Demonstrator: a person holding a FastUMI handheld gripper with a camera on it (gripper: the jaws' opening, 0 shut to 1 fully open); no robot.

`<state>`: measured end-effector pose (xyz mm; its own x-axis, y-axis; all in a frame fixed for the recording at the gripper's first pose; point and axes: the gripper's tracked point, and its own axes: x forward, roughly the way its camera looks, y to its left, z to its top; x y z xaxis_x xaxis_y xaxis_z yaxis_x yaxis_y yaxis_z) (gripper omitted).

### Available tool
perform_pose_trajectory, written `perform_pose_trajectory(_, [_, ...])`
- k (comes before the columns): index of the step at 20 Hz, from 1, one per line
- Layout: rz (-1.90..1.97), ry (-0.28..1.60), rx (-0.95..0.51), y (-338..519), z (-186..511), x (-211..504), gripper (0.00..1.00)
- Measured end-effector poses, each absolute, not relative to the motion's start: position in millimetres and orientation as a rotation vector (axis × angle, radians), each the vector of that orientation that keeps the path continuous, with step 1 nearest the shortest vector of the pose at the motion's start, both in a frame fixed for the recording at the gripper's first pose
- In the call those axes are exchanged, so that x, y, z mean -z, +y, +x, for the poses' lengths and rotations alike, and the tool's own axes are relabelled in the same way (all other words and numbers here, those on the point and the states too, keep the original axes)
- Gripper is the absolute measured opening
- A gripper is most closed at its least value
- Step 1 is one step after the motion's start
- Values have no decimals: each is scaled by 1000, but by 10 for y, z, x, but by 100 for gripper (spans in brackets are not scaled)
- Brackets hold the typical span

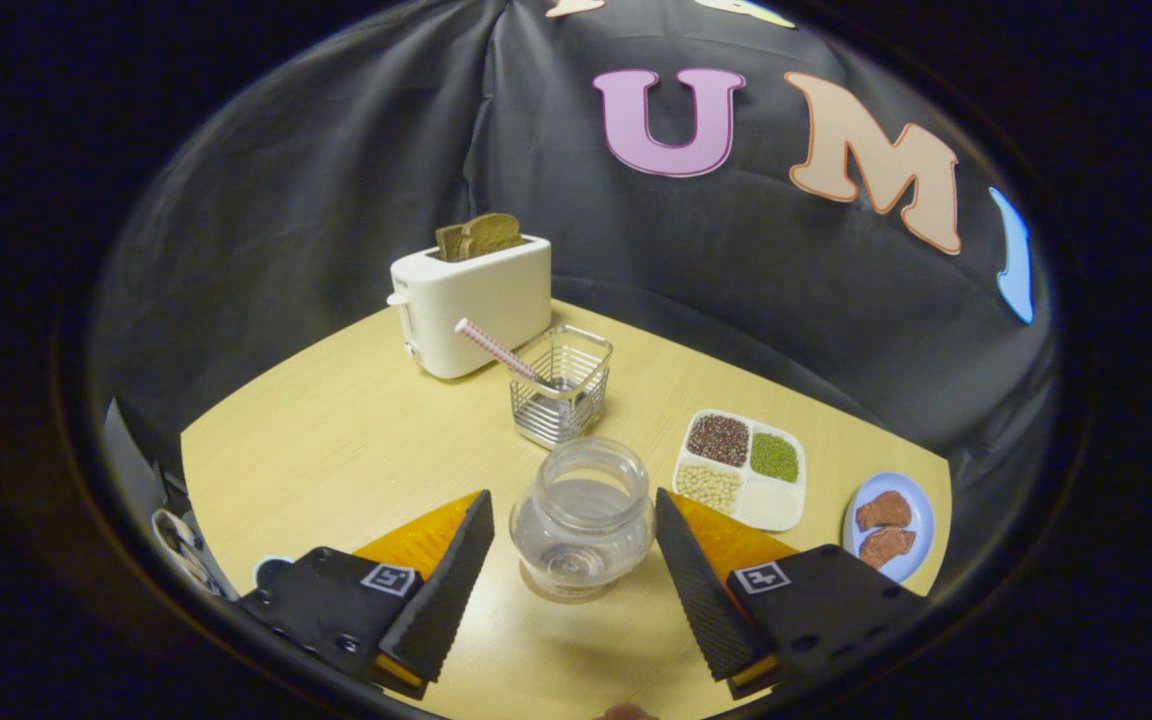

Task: Take the bottle from table, then pour the juice into the cup, finally place the bottle on the coaster

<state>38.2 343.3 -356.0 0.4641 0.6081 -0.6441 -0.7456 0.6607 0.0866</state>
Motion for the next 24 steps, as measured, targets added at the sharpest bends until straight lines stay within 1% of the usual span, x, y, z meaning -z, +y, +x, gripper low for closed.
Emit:
perform_pose_trajectory(9, [-211, 591, -802, 3361, 412, 3015, 98])
perform_pose_trajectory(13, [-167, 527, -761, 3297, 453, 2628, 98])
perform_pose_trajectory(20, [-78, 387, -625, 3006, 712, 1783, 98])
perform_pose_trajectory(24, [-68, 321, -557, 2698, 801, 1334, 98])
